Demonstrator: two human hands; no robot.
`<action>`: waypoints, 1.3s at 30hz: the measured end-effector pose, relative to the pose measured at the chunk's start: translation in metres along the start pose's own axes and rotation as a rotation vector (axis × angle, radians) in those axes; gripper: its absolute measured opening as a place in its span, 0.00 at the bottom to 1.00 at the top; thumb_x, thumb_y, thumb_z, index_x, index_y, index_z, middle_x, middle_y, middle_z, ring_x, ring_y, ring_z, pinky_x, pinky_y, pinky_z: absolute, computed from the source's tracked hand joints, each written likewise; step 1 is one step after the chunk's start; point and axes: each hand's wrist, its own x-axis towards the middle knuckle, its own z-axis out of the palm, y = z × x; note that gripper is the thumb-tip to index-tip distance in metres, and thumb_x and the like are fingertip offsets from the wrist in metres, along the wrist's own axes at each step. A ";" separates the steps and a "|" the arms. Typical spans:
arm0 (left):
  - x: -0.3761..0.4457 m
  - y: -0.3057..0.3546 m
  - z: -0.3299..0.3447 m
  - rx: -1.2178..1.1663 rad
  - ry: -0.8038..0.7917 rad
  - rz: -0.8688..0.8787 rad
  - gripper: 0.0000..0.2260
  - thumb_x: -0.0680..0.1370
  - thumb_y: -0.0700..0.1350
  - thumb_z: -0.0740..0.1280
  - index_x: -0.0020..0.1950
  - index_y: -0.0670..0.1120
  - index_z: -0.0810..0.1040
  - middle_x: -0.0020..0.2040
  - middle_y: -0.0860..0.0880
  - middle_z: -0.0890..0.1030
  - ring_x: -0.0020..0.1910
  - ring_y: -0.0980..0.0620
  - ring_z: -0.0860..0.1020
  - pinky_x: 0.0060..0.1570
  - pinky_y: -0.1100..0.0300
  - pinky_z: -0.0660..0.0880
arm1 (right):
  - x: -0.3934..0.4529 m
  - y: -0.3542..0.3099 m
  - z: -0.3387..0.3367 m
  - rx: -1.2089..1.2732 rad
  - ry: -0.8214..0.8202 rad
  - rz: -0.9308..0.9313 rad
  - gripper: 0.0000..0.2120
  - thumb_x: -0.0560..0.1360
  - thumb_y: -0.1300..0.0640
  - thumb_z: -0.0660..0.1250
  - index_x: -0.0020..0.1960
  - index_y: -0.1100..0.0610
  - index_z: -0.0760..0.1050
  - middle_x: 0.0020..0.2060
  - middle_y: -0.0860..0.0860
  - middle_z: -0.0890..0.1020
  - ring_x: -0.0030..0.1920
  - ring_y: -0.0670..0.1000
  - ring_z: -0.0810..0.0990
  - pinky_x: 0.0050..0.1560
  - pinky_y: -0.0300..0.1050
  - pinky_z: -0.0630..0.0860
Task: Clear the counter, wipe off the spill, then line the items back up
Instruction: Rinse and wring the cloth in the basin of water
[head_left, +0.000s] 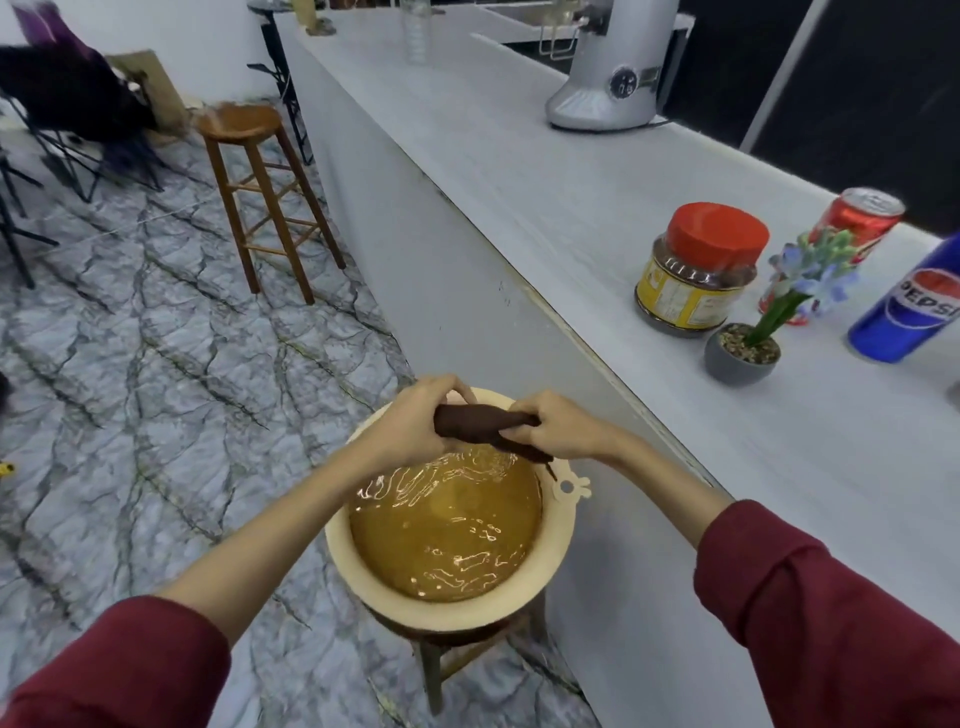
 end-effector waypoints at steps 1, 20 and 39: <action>0.000 0.003 -0.001 -0.036 -0.082 -0.015 0.19 0.66 0.48 0.76 0.54 0.50 0.75 0.39 0.60 0.70 0.40 0.59 0.71 0.36 0.68 0.65 | -0.005 0.000 -0.002 0.033 0.023 0.003 0.06 0.76 0.60 0.64 0.53 0.57 0.75 0.43 0.54 0.77 0.39 0.48 0.75 0.37 0.34 0.69; 0.031 0.037 -0.023 -0.128 -0.238 0.225 0.12 0.64 0.39 0.77 0.38 0.49 0.75 0.41 0.48 0.82 0.45 0.49 0.80 0.46 0.54 0.76 | -0.087 -0.016 -0.006 0.439 0.295 0.341 0.10 0.74 0.54 0.67 0.54 0.56 0.74 0.45 0.51 0.78 0.43 0.45 0.76 0.42 0.35 0.73; 0.051 0.302 0.166 0.141 -0.534 1.039 0.16 0.71 0.35 0.65 0.54 0.51 0.79 0.56 0.51 0.79 0.58 0.52 0.73 0.61 0.56 0.70 | -0.358 0.076 -0.016 -0.035 0.922 0.842 0.14 0.61 0.57 0.73 0.37 0.46 0.67 0.39 0.46 0.77 0.44 0.52 0.74 0.47 0.47 0.71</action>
